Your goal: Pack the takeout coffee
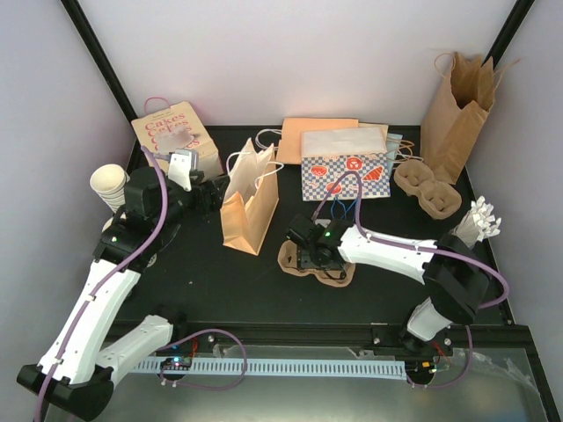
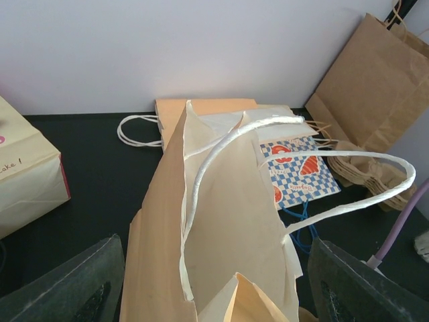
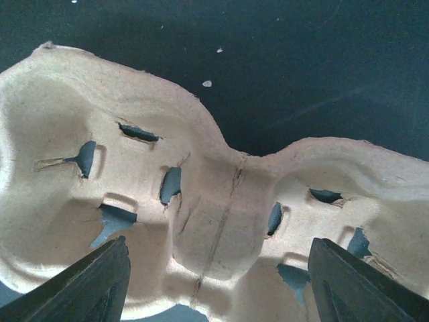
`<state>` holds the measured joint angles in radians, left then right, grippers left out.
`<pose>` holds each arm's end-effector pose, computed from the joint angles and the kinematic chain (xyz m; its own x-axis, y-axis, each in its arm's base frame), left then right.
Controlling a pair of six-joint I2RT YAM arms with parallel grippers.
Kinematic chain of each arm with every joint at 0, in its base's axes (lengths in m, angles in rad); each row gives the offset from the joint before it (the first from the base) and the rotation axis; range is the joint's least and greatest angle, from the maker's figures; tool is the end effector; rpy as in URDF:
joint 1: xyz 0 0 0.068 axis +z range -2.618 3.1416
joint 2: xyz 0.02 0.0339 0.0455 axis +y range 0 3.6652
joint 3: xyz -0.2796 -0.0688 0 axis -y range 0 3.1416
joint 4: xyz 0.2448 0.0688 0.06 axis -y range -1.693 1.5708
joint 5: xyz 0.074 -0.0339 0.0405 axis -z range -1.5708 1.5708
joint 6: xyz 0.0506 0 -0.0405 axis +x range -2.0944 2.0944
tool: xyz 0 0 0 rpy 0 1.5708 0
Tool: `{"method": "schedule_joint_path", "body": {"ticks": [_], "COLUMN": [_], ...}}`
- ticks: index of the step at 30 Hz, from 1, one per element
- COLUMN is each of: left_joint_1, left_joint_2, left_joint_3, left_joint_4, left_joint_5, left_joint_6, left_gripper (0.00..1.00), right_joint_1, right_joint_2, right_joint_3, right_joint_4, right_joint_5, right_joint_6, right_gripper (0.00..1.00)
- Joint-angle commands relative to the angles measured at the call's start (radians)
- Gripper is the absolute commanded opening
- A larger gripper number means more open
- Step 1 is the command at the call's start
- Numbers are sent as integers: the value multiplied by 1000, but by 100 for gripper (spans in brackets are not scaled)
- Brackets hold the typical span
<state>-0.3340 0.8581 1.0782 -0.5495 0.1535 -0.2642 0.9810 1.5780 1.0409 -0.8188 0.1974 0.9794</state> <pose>0.1678 -0.0664 0.3969 -0.4153 -0.1291 -0.9005 0.3649 0.8831 -0.2948 0.1692 0.2350 0.1986 -0.9602 0.0289 -0.2780 0.0097 0.9975 0.0702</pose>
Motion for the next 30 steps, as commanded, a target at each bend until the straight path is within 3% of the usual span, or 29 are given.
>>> {"method": "schedule_joint_path", "body": {"ticks": [1,17,20,24,30], "left_joint_1": [7,7,7,7,8], "left_joint_2": [3,12,12,13,15], "left_joint_3": [16,18,21,23,26], "left_joint_4": [15,19,17,17,16], "left_joint_5": [-1,7,6,3,4], "left_joint_6": [11,12,18,22,25], "left_gripper": [78,78,78,78,78], "right_joint_1": [-1,-35,-44,-48,-50], "right_joint_2": [34,133,132,122,65], "right_joint_3": [23,53,44,39,49], "right_joint_4": [13,18,38,53,6], "right_joint_5": [31,29,13,-14,4], "right_joint_6": [52,79,72,57,50], "right_gripper": [75,68,60,41,40]}}
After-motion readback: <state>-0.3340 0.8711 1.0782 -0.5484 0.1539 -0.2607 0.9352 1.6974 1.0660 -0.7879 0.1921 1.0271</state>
